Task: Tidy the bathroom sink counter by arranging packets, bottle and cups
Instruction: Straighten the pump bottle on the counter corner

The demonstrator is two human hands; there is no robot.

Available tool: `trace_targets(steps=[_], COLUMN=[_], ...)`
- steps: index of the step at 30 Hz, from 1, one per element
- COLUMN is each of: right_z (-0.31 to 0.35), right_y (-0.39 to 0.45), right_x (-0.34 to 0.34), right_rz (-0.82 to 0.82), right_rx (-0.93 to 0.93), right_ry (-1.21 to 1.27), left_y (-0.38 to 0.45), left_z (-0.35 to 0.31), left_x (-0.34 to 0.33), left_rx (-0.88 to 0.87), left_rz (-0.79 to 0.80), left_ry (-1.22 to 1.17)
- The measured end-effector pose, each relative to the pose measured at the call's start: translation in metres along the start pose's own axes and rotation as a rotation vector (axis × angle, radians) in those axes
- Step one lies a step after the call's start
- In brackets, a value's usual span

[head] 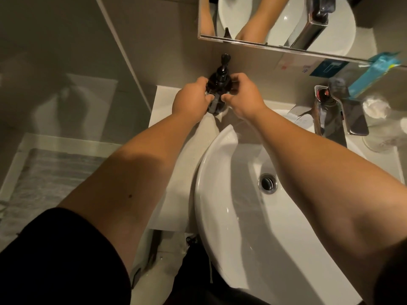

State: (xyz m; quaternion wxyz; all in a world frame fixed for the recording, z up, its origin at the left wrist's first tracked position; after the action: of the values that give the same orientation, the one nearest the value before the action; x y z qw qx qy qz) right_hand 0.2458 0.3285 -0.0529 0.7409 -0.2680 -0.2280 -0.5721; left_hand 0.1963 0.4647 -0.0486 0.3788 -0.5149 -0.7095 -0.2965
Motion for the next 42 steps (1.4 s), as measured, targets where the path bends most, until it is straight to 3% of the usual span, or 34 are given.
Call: trace_targets(steps=[24, 42], right_z=[-0.018, -0.027], right_y=[-0.009, -0.005], right_x=[0.036, 0.032], right_rz=[-0.17, -0.157], right_rx=[0.0, -0.052], right_ry=[-0.01, 0.016], left_y=[0.01, 0.009], left_z=[-0.039, -0.041], left_x=[-0.023, -0.023], left_rx=[-0.057, -0.057], left_rz=[0.018, -0.01], left_ry=[-0.017, 0.016])
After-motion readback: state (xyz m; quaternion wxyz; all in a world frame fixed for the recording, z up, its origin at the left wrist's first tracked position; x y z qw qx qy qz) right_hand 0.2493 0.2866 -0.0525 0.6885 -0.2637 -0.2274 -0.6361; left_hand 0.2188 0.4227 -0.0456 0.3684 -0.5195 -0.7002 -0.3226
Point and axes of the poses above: each hand's wrist, its own y-axis towards the middle knuckle, its own x-axis out of the back of the hand, z = x × y, the point moved 8 cm from there along y, towards the middle knuckle, and after that the axes turned 6 degrees about -z, right-handed, at the moved point
